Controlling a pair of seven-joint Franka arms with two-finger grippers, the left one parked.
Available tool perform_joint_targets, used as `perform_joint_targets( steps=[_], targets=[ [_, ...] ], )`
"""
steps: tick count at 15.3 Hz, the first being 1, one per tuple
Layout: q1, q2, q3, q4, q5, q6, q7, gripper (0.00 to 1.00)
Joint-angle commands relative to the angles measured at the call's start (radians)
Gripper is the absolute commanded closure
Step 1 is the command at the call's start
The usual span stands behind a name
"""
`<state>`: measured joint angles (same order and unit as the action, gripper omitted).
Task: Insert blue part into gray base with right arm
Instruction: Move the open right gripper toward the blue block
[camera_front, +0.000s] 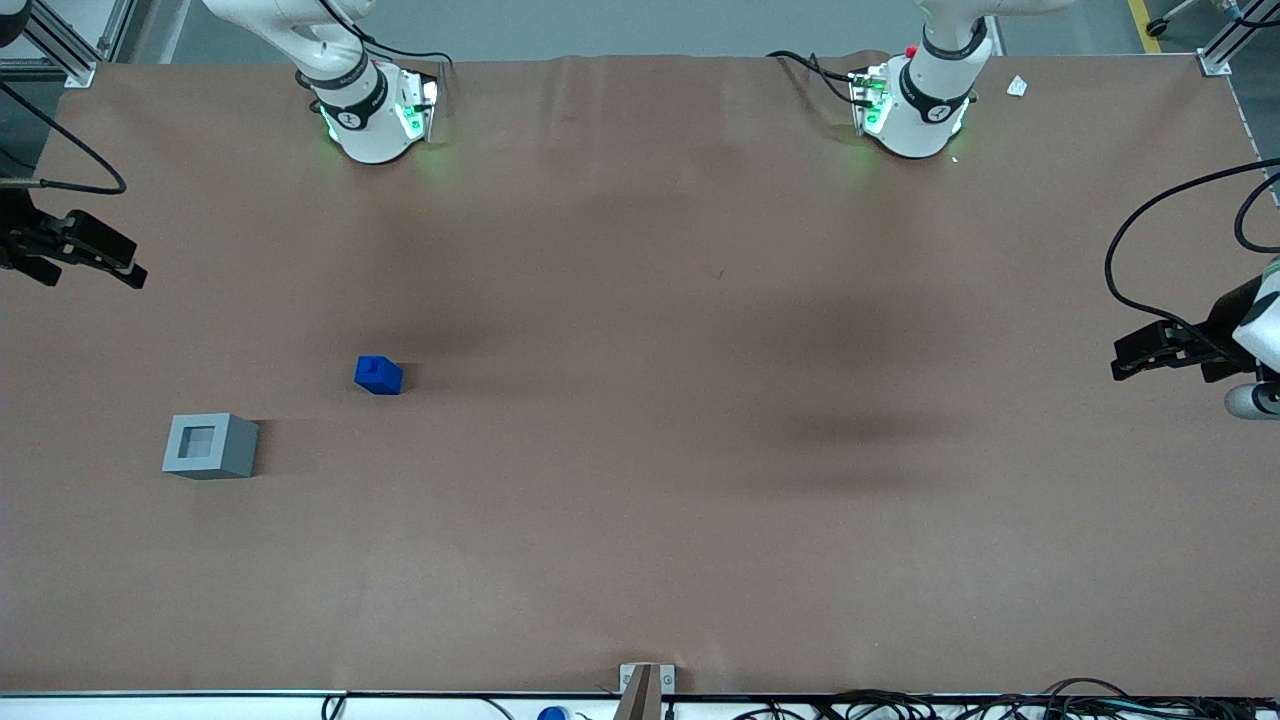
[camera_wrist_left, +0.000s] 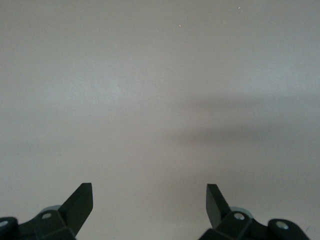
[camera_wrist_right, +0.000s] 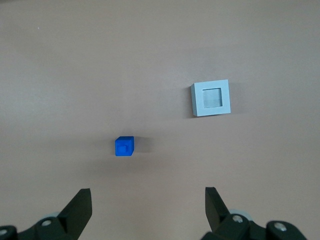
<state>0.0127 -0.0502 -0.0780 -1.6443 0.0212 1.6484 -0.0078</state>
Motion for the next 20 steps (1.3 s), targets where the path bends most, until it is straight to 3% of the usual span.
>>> perform_joint_targets(
  steps=[1, 12, 20],
  targets=[
    [-0.011, 0.001, 0.009, 0.007, -0.009, 0.002, 0.012, 0.00],
    [0.026, 0.154, 0.015, -0.012, 0.009, 0.089, 0.012, 0.00],
    [0.104, 0.213, 0.015, -0.314, 0.014, 0.454, 0.017, 0.00]
  ],
)
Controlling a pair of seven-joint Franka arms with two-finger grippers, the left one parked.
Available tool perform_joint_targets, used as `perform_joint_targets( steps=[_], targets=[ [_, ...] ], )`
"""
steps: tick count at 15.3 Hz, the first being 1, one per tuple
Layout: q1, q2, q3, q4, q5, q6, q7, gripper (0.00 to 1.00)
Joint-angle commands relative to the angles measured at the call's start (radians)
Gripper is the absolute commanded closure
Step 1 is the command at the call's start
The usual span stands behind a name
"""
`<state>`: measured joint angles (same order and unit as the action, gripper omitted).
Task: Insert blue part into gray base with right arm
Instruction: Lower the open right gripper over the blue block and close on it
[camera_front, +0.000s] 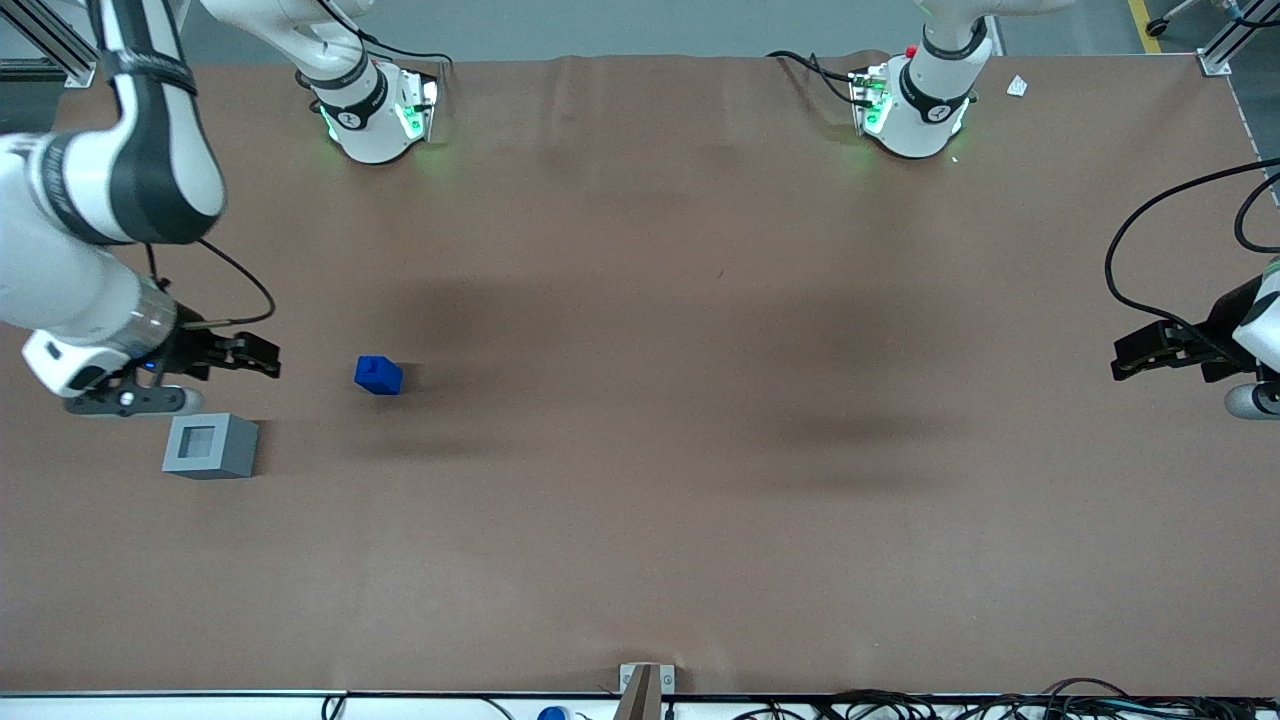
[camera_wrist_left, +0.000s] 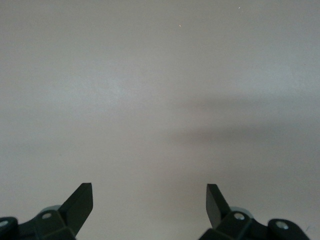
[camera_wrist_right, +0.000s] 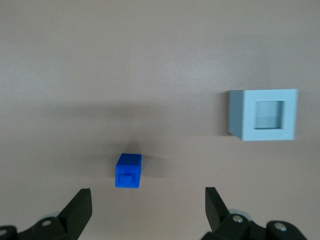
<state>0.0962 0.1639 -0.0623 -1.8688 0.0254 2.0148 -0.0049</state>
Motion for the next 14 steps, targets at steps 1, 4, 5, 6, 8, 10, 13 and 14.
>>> perform_joint_targets(
  steps=[1, 4, 5, 6, 8, 10, 13, 14],
  targets=[
    [0.026, 0.005, -0.001, -0.131, 0.016, 0.143, 0.041, 0.00],
    [0.088, 0.022, -0.001, -0.220, 0.028, 0.266, 0.140, 0.00],
    [0.114, 0.032, -0.001, -0.243, 0.028, 0.301, 0.173, 0.01],
    [0.134, 0.037, -0.002, -0.265, 0.028, 0.330, 0.187, 0.03],
    [0.146, 0.046, -0.002, -0.321, 0.028, 0.406, 0.187, 0.10],
    [0.146, 0.054, -0.002, -0.357, 0.027, 0.446, 0.186, 0.11],
    [0.139, 0.069, -0.004, -0.362, 0.015, 0.438, 0.180, 0.14],
    [0.135, 0.075, -0.004, -0.363, 0.013, 0.441, 0.178, 0.15]
  ],
)
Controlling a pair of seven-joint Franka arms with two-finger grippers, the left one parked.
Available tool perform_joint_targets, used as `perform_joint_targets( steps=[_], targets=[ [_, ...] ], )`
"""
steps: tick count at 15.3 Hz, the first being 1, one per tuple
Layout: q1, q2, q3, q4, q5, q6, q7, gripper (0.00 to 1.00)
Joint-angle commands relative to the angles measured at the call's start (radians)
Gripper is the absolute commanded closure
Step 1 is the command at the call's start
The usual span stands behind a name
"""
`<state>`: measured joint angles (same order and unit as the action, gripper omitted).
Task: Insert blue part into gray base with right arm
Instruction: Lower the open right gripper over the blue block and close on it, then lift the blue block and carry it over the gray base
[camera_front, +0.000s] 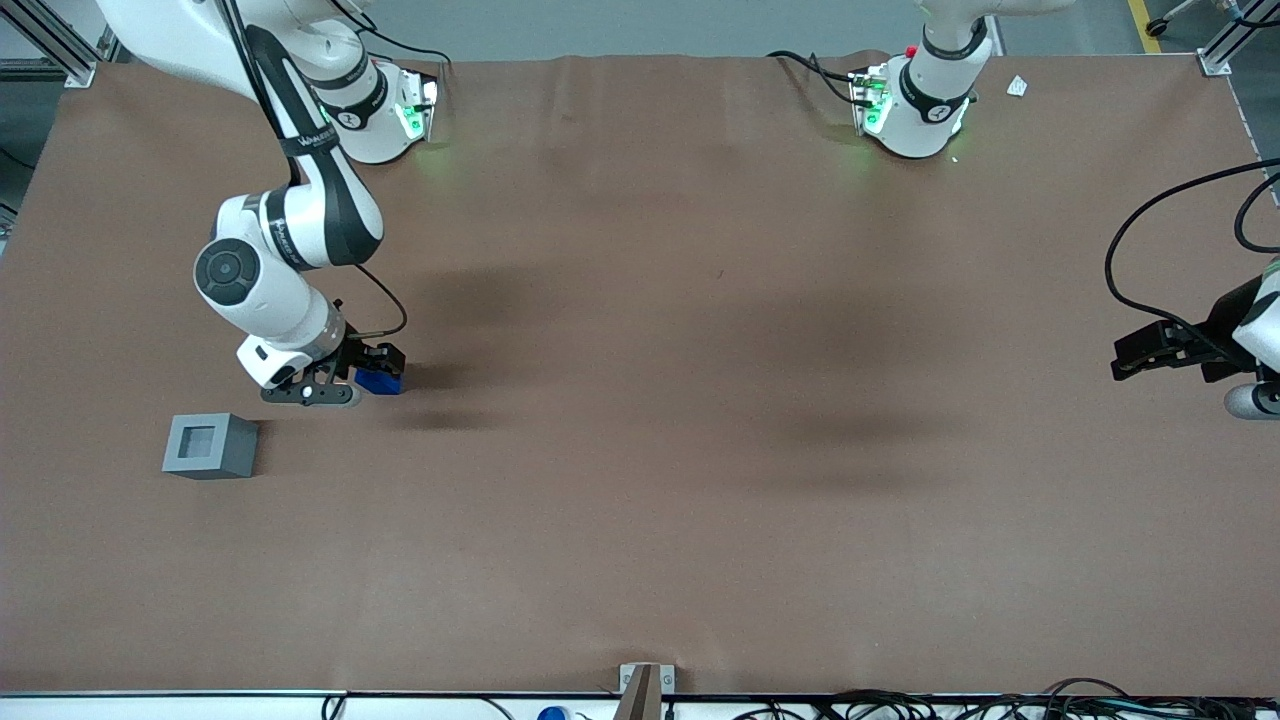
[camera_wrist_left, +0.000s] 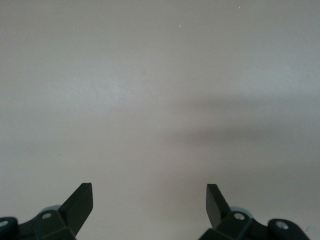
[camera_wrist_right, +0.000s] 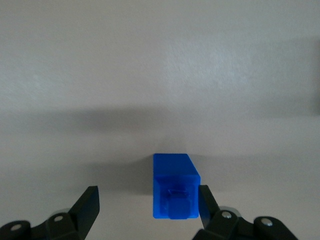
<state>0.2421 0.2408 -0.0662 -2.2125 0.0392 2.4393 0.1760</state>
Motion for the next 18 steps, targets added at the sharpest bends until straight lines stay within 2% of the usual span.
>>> perform_joint_targets(
  steps=[1, 7, 13, 15, 18],
  targets=[
    [-0.010, 0.011, -0.001, -0.019, -0.001, 0.014, -0.004, 0.17],
    [-0.010, 0.066, -0.003, -0.021, -0.022, 0.020, -0.003, 0.27],
    [-0.015, 0.087, -0.004, -0.024, -0.033, 0.040, -0.003, 0.41],
    [-0.015, 0.091, -0.004, -0.022, -0.035, 0.041, -0.001, 0.52],
    [-0.017, 0.089, -0.006, -0.018, -0.035, 0.040, -0.001, 0.82]
  ],
)
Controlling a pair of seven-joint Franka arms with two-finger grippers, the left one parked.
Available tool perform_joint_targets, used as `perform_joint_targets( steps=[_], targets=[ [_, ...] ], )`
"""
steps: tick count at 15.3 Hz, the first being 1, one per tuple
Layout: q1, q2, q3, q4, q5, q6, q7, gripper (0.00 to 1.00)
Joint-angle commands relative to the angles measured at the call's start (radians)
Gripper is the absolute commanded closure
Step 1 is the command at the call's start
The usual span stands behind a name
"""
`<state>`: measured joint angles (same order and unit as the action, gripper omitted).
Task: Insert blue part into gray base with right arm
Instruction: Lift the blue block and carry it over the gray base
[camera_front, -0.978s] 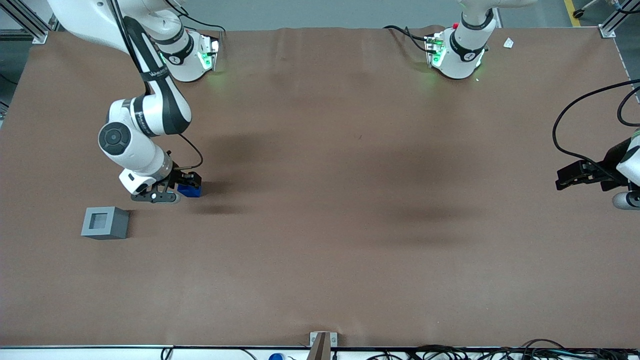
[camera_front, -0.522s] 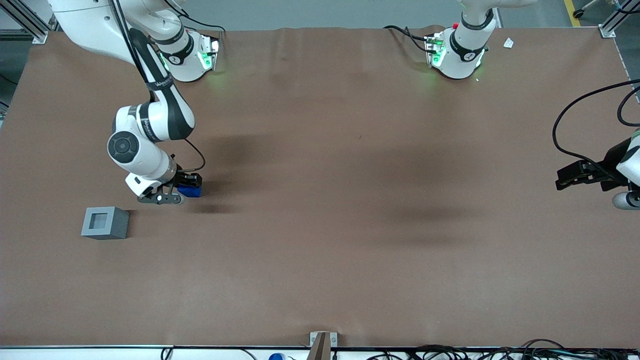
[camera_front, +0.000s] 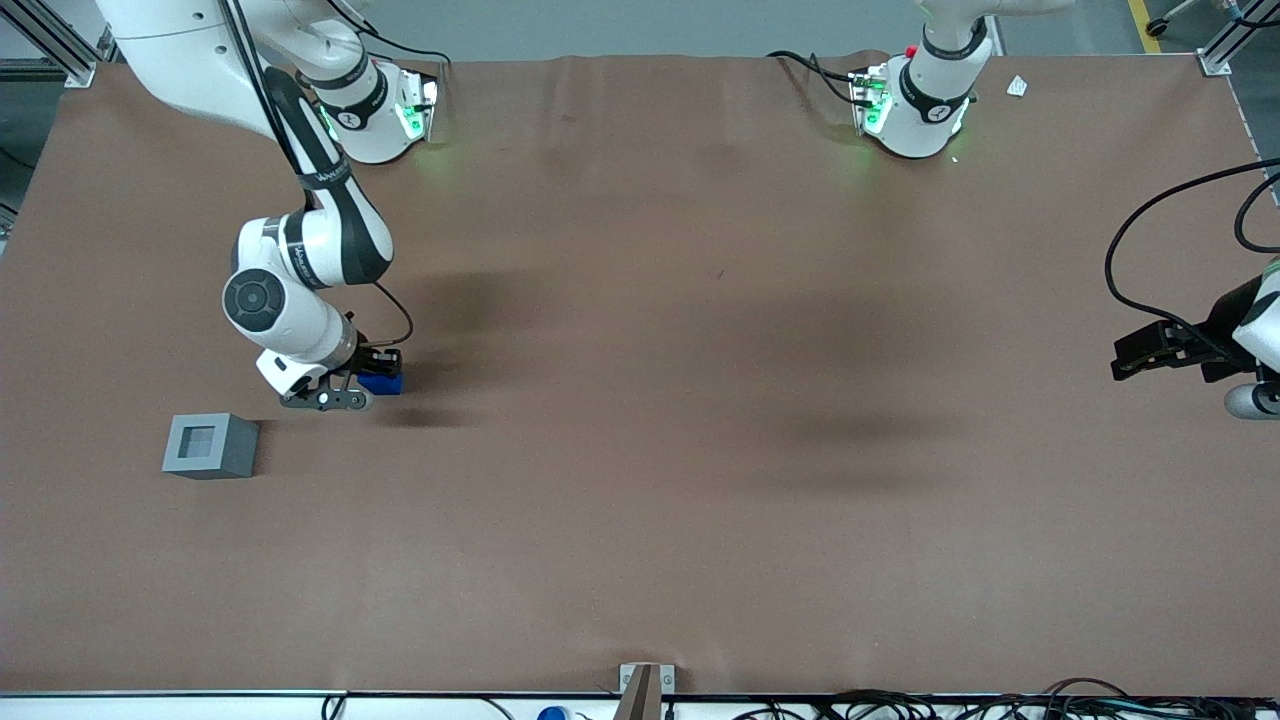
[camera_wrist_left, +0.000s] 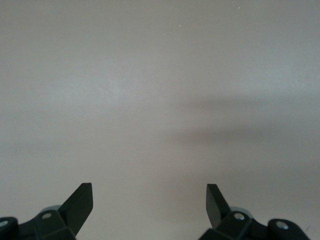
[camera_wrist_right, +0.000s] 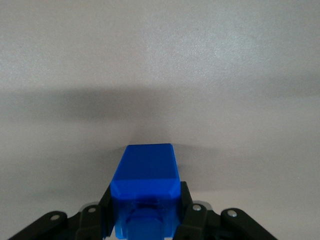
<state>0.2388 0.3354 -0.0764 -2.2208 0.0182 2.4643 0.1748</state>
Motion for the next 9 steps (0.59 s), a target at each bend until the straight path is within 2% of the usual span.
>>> perform_joint_targets(
  steps=[1, 2, 5, 8, 9],
  targets=[
    [-0.021, -0.006, 0.004, -0.007, -0.014, 0.013, 0.000, 0.90],
    [-0.039, -0.009, 0.004, -0.001, -0.014, 0.001, -0.001, 0.95],
    [-0.094, -0.044, 0.004, 0.061, -0.012, -0.063, -0.009, 0.96],
    [-0.174, -0.058, 0.004, 0.252, -0.012, -0.362, -0.062, 0.96],
    [-0.206, -0.055, 0.006, 0.304, -0.012, -0.411, -0.092, 0.96]
  ],
)
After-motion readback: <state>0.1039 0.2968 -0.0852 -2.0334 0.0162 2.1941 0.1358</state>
